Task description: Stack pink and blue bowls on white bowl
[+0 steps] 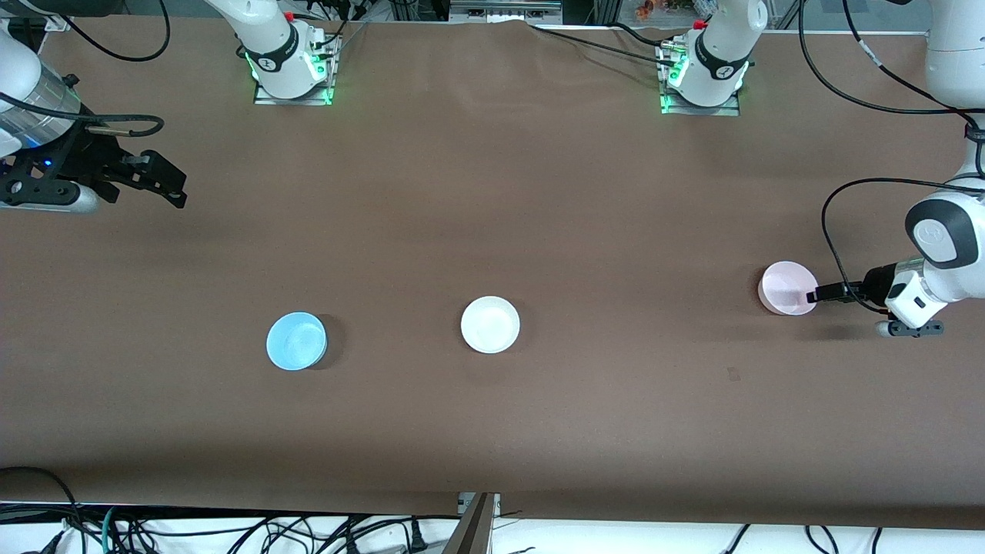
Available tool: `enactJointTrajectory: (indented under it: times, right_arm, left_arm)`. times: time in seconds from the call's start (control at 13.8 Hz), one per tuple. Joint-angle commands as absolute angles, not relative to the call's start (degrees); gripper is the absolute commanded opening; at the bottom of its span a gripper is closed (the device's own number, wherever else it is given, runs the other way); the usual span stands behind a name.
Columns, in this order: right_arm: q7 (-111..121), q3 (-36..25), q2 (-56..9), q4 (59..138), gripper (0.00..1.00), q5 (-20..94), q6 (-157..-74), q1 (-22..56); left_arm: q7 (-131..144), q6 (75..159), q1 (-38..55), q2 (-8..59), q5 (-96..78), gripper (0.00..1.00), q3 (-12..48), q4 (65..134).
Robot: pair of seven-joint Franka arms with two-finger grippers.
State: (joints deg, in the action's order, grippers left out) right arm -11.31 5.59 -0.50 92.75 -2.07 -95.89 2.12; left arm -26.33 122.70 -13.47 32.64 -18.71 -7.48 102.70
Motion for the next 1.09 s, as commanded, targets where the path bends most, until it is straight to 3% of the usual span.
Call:
enactJointTrajectory:
  times: [0.0,0.29,0.44,0.51,0.65,1.02]
  right_arm:
    - [-11.87,5.98,-0.26,92.46,1.0,-2.81,-95.36,2.2]
    - [-11.78,5.98,-0.26,92.46,1.0,-2.81,-95.27,2.2]
    - [-11.78,5.98,-0.26,92.46,1.0,-2.81,-95.27,2.2]
    - [-11.78,5.89,-0.26,92.46,1.0,-2.81,-95.27,2.2]
    - [-11.69,5.89,-0.26,92.46,1.0,-2.81,-95.27,2.2]
    - [-11.34,5.89,-0.26,92.46,1.0,-2.99,-95.27,2.2]
  left_arm:
    - [-28.12,123.75,-13.27,31.38,-20.65,0.99,-7.65,105.64]
    - [-28.12,125.85,-13.18,31.2,-21.27,0.92,-7.65,107.83]
    - [-27.95,126.91,-12.75,31.11,-21.18,0.84,-7.73,108.19]
    - [-27.86,126.91,-12.66,31.11,-21.18,0.78,-7.91,108.19]
    - [-27.86,126.83,-12.57,31.11,-20.83,0.51,-8.0,108.28]
    - [-27.95,125.95,-12.39,31.03,-20.83,0.09,-8.43,108.19]
